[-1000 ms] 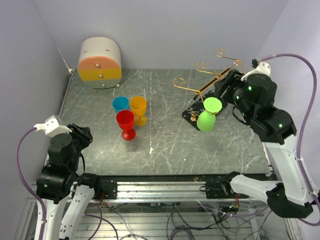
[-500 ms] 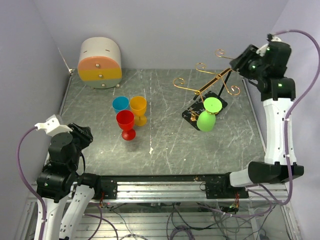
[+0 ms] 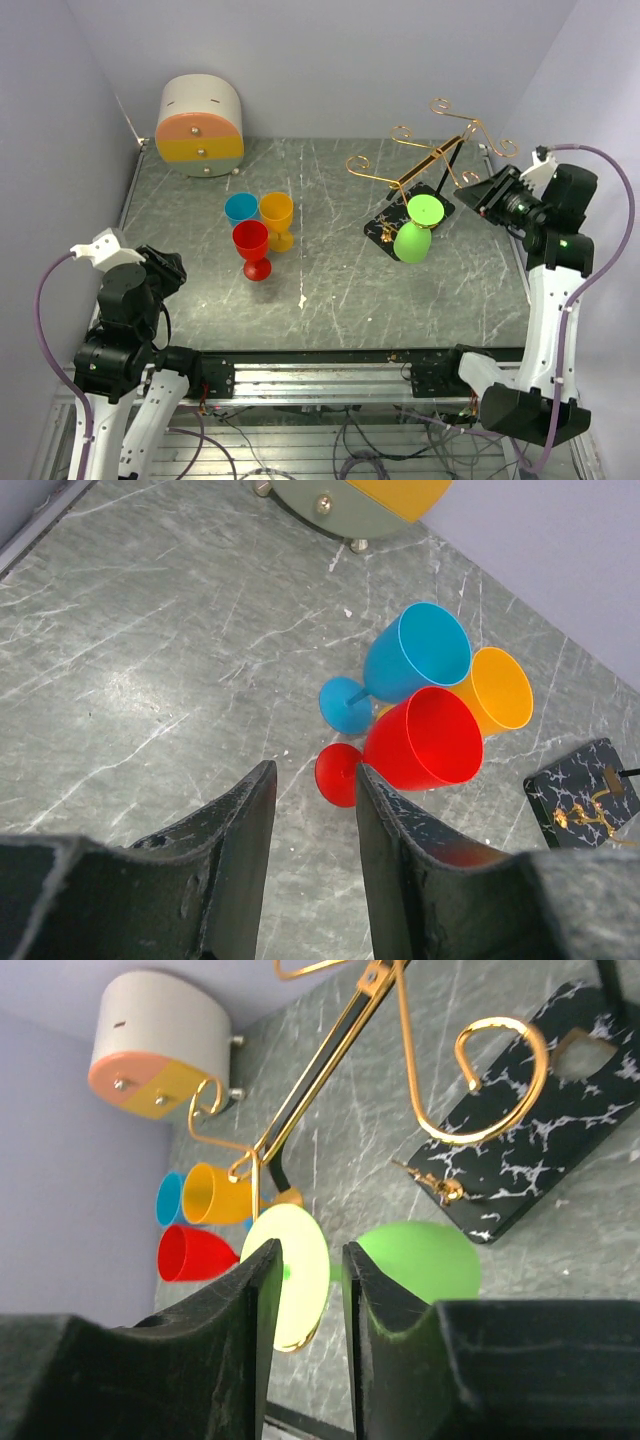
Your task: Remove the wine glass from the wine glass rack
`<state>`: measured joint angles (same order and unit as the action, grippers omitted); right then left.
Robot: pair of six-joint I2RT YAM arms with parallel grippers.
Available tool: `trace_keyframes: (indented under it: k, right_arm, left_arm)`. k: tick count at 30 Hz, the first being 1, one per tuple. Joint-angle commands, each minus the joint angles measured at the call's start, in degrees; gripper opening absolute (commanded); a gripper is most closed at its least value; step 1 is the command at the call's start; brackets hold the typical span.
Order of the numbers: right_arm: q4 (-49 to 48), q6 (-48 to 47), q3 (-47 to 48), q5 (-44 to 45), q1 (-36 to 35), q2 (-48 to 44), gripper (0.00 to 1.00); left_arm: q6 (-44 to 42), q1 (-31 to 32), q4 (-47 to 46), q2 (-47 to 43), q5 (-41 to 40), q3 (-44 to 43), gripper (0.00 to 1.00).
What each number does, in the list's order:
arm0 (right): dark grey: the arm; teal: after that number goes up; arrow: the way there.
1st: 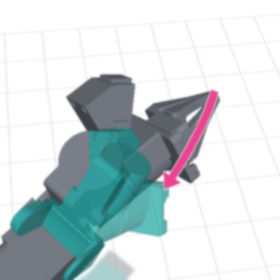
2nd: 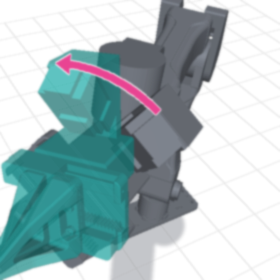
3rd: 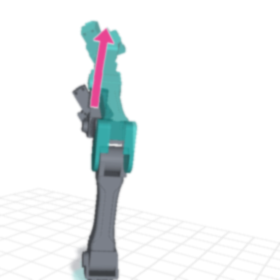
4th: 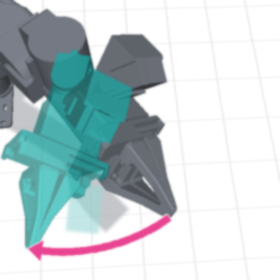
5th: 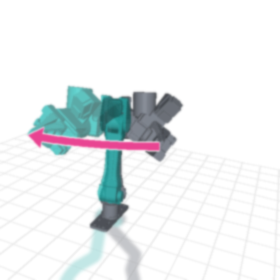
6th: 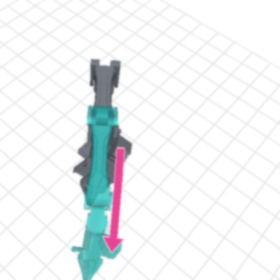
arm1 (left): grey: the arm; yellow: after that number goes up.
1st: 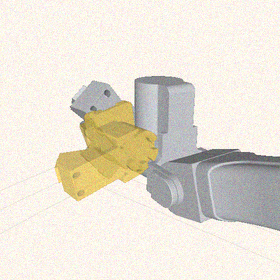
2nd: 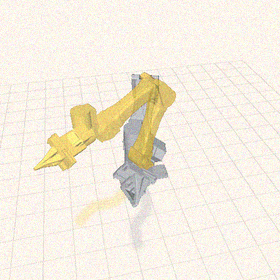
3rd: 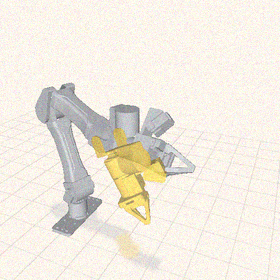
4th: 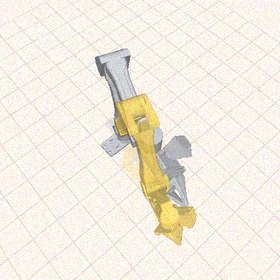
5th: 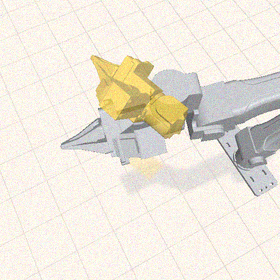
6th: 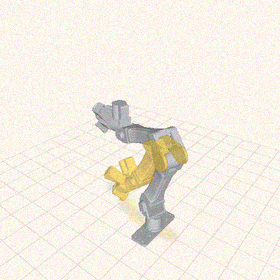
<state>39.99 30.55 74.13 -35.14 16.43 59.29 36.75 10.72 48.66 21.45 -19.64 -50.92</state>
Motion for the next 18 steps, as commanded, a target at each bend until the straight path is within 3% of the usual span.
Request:
trace_keyframes:
  k: [1, 18]
  right_arm:
    - [-1.16, -0.63, -3.34, -6.04, 0.19, -1.32, 0.33]
    - [-5.47, -1.16, -10.14, -9.77, 0.05, -1.56, 0.36]
  left_arm:
    - [-0.66, 0.35, -2.1, 0.34, 0.45, 0.15, 0.48]
    - [-0.37, 0.35, -1.88, 0.17, 0.13, 0.08, 0.47]
